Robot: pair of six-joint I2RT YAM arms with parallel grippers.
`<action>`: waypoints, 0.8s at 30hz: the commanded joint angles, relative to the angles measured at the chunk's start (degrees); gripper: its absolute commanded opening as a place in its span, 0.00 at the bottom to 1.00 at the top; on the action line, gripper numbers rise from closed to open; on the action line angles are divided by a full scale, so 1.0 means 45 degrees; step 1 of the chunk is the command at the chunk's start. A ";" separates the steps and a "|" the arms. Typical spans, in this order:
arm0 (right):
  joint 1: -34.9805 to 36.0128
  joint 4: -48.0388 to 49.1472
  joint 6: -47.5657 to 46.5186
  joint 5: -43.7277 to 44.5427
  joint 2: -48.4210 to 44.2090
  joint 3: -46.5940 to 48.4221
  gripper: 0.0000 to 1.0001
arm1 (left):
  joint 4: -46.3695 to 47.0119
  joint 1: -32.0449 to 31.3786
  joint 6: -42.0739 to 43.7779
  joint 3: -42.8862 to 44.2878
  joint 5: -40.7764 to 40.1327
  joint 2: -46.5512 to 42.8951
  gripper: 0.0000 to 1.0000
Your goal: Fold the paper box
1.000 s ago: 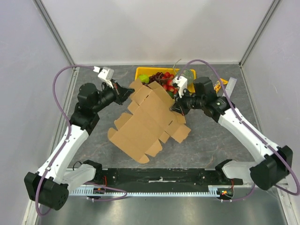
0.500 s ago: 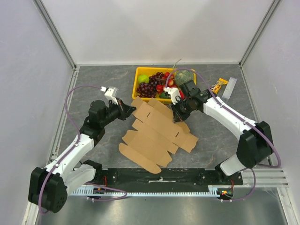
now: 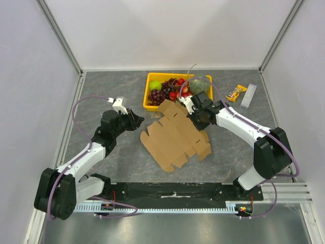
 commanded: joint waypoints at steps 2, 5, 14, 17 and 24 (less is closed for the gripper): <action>0.0818 0.1369 -0.0019 0.2653 -0.0560 -0.0888 0.00 | 0.0709 0.0035 -0.0462 0.0577 -0.0636 0.0369 0.39; 0.1112 0.1994 -0.0039 0.2832 -0.0832 -0.1396 0.00 | 0.0962 0.0054 -0.0521 0.0831 -0.0208 0.0369 0.41; 0.1308 0.2288 -0.0956 0.0647 -0.0931 -0.1964 0.02 | 0.2173 0.0034 -0.0775 0.0696 0.1902 0.0193 0.41; 0.1522 0.2269 -0.1327 -0.0096 -0.0815 -0.2100 0.02 | 0.2271 0.0054 -0.0697 0.0500 0.2215 0.0076 0.40; 0.2186 0.2191 -0.1757 -0.0860 -0.0015 -0.1828 0.02 | 0.2584 0.0034 -0.0638 0.0227 0.2782 0.0270 0.38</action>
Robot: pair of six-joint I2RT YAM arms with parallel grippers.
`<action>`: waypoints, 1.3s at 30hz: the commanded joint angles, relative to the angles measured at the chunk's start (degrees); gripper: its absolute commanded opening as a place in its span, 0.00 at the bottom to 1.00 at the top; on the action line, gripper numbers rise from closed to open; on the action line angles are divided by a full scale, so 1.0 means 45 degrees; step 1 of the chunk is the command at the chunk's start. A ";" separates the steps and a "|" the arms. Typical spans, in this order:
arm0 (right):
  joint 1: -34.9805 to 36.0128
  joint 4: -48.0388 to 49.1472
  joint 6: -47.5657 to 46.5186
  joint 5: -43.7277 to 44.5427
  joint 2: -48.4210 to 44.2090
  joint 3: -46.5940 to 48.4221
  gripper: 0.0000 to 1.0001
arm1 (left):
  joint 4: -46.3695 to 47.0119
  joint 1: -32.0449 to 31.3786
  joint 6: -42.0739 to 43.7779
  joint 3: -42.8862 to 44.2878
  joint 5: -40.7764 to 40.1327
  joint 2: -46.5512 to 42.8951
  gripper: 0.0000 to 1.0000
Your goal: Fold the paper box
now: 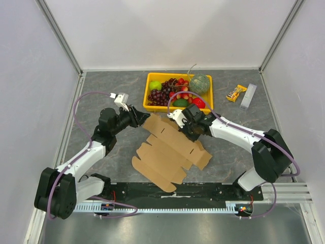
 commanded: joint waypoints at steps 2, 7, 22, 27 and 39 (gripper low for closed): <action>0.0502 0.0219 -0.0544 -0.0797 0.0623 0.0393 0.02 | 0.0952 0.0015 -0.0187 -0.0254 0.0703 0.0018 0.38; 0.0717 0.0219 -0.0583 -0.1265 0.0741 0.0491 0.07 | 0.1693 -0.0024 -0.0323 -0.0372 0.1093 0.0642 0.38; 0.0757 0.1584 -0.0232 -0.1559 0.0214 -0.0485 0.23 | 0.2046 -0.0512 -0.0264 -0.0450 0.1173 0.1405 0.35; 0.0757 0.2327 -0.0075 -0.1403 0.0116 -0.0934 0.25 | 0.2046 -0.0512 -0.0264 -0.0567 0.1153 0.1347 0.35; 0.0756 0.3558 0.0218 -0.0915 -0.0099 -0.1677 0.33 | 0.1969 -0.0512 -0.0225 -0.0685 0.1075 0.1288 0.35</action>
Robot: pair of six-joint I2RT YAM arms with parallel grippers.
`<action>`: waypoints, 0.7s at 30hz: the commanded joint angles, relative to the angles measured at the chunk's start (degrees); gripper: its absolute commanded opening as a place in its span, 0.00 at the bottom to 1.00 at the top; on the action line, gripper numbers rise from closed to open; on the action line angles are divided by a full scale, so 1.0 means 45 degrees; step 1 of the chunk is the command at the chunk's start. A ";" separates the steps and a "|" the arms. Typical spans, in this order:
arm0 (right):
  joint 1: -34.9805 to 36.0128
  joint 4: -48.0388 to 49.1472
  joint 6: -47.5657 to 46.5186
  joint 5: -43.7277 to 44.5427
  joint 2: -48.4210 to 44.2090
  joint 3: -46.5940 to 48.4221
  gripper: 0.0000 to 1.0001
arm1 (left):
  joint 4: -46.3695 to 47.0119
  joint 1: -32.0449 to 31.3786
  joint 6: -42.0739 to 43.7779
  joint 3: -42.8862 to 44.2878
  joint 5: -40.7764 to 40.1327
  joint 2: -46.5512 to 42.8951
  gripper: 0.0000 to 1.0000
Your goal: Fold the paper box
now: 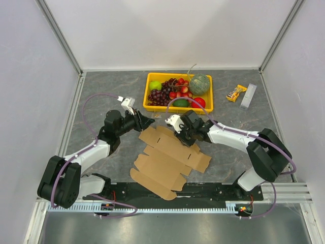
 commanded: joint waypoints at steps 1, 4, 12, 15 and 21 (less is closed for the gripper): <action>0.0077 0.0911 0.0198 0.0319 -0.0443 -0.0147 0.32 | 0.0472 -0.0036 -0.0187 -0.0043 0.0127 -0.0164 0.35; 0.0076 0.1067 0.0296 0.0515 -0.0502 -0.0225 0.25 | 0.0453 -0.0056 -0.0167 -0.0063 0.0108 -0.0086 0.35; 0.0077 0.1205 0.0277 0.0379 -0.0619 -0.0342 0.00 | 0.0064 -0.0036 -0.0187 0.0502 -0.0067 0.0732 0.34; 0.0077 0.1282 0.0277 0.0320 -0.0717 -0.0401 0.00 | -0.0425 -0.0036 -0.0167 0.1107 -0.0223 0.1416 0.28; 0.0077 0.1264 0.0335 0.0242 -0.0717 -0.0382 0.00 | -0.0719 -0.0250 -0.0167 0.2006 -0.0185 0.2783 0.20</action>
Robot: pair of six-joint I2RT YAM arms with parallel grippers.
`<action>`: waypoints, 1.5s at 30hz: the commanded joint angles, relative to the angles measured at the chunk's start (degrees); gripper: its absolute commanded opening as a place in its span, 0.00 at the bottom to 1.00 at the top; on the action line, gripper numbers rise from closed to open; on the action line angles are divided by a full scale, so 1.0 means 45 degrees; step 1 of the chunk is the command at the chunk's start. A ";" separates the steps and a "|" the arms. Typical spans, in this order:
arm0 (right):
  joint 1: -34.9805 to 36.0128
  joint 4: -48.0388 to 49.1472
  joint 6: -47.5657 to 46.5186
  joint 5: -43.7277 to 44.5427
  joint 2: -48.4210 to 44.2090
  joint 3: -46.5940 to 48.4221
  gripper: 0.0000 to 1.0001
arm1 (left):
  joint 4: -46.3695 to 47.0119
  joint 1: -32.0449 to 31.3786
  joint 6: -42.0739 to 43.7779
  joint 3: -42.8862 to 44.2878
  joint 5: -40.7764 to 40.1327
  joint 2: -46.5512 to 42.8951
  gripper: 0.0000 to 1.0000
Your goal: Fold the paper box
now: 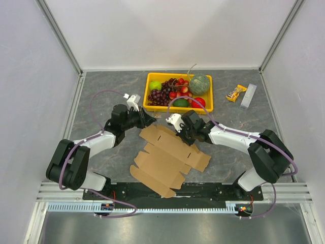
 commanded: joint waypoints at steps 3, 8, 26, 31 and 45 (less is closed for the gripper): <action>0.0077 0.0414 0.0063 -0.0181 -0.0464 -0.0012 0.00 | -0.0092 -0.0392 -0.0089 0.0998 -0.0253 0.1008 0.19; 0.0077 0.0355 0.0024 -0.0298 -0.0504 0.0007 0.00 | -0.0249 -0.0549 0.0028 0.1076 -0.1072 0.1419 0.18; 0.0077 0.0315 0.0122 -0.0495 -0.0543 0.0105 0.00 | -0.0932 -0.1056 -0.0285 0.1448 -0.2461 0.2162 0.05; 0.0077 0.0471 0.0414 -0.0396 -0.0464 0.0163 0.00 | -0.1284 -0.1564 -0.0206 0.0921 -0.3007 0.1831 0.02; 0.0096 0.0784 0.0649 -0.0415 -0.0289 0.0085 0.00 | -0.1187 -0.2345 -0.0733 0.0177 -0.3574 0.1478 0.02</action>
